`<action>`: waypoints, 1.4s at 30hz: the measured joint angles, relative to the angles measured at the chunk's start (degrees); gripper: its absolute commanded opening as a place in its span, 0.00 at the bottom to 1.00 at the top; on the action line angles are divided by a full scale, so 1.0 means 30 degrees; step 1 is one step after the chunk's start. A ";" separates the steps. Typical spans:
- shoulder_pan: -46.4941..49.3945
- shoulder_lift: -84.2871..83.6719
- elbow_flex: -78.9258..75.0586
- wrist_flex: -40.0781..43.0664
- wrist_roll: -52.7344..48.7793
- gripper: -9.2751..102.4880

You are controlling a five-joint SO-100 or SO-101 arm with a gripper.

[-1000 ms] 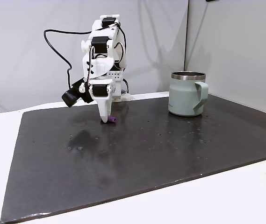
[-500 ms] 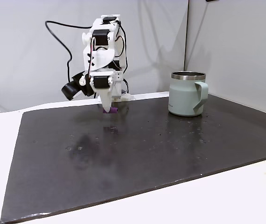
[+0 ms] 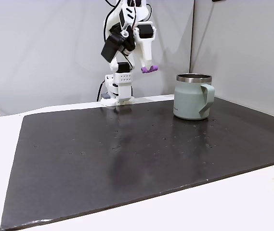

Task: Grasp a pengrip and put it in the cup.

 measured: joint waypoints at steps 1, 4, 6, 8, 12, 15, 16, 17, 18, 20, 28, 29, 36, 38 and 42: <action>-0.0586 0.0176 0.0000 0.0029 0.0029 0.08; -0.2520 0.0117 -0.0615 0.0117 0.0439 0.08; -0.3691 -0.0234 -0.1494 0.0117 0.0850 0.08; -0.4717 -0.0762 -0.2256 0.0059 0.1260 0.08; -0.7588 -0.1729 -0.3428 -0.0645 0.1729 0.08; -0.9111 -0.3018 -0.4512 -0.0937 0.1934 0.08; -0.9346 -0.3457 -0.4834 -0.0967 0.1934 0.08; -0.9521 -0.3838 -0.5098 -0.0996 0.2021 0.08; -0.9727 -0.4219 -0.5303 -0.0996 0.2109 0.08; -1.0107 -0.4658 -0.5508 -0.0996 0.2197 0.08; -1.0137 -0.4834 -0.5508 -0.1406 0.2256 0.28; -1.0195 -0.4834 -0.5508 -0.1465 0.2256 0.31; -1.0225 -0.4834 -0.5508 -0.1494 0.2080 0.34; -1.0195 -0.4834 -0.5508 -0.1494 0.2080 0.34; -1.0195 -0.4834 -0.5508 -0.1494 0.2080 0.34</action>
